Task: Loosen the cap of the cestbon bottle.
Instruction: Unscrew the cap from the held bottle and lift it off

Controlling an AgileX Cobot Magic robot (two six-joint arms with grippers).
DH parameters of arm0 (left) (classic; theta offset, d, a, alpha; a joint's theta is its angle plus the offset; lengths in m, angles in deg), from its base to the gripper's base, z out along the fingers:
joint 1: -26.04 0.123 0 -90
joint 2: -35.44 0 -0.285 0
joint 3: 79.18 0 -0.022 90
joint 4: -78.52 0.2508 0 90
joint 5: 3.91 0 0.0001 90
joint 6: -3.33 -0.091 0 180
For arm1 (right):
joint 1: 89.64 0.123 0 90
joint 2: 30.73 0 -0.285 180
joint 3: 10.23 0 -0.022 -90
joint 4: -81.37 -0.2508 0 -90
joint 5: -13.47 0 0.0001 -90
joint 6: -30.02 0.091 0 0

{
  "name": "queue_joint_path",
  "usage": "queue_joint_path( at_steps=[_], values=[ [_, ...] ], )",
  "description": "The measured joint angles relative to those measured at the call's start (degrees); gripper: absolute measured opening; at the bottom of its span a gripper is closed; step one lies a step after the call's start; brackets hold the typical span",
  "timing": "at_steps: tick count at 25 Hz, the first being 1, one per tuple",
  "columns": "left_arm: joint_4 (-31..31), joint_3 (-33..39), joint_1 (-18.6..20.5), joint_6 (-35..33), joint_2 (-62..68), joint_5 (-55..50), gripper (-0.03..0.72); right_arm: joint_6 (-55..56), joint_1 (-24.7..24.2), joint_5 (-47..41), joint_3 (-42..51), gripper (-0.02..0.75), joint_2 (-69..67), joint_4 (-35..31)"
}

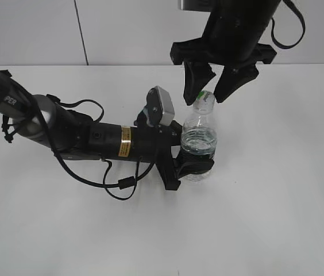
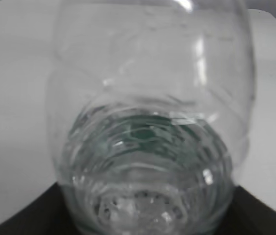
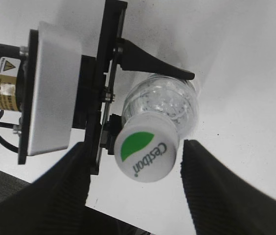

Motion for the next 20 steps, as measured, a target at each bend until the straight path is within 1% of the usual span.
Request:
queue_joint_path(
  at_steps=[8, 15, 20],
  values=[
    [0.0, 0.0, 0.0, 0.0, 0.0, 0.0, 0.410, 0.1, 0.0, 0.0, 0.0, 0.445, -0.7, 1.2],
    [0.0, 0.0, 0.0, 0.0, 0.0, 0.0, 0.410, 0.2, 0.0, 0.0, 0.0, 0.307, -0.7, 1.3],
    [0.0, 0.0, 0.0, 0.0, 0.0, 0.0, 0.410, -1.3, 0.0, 0.0, 0.0, 0.300, -0.7, 1.3]
  ],
)
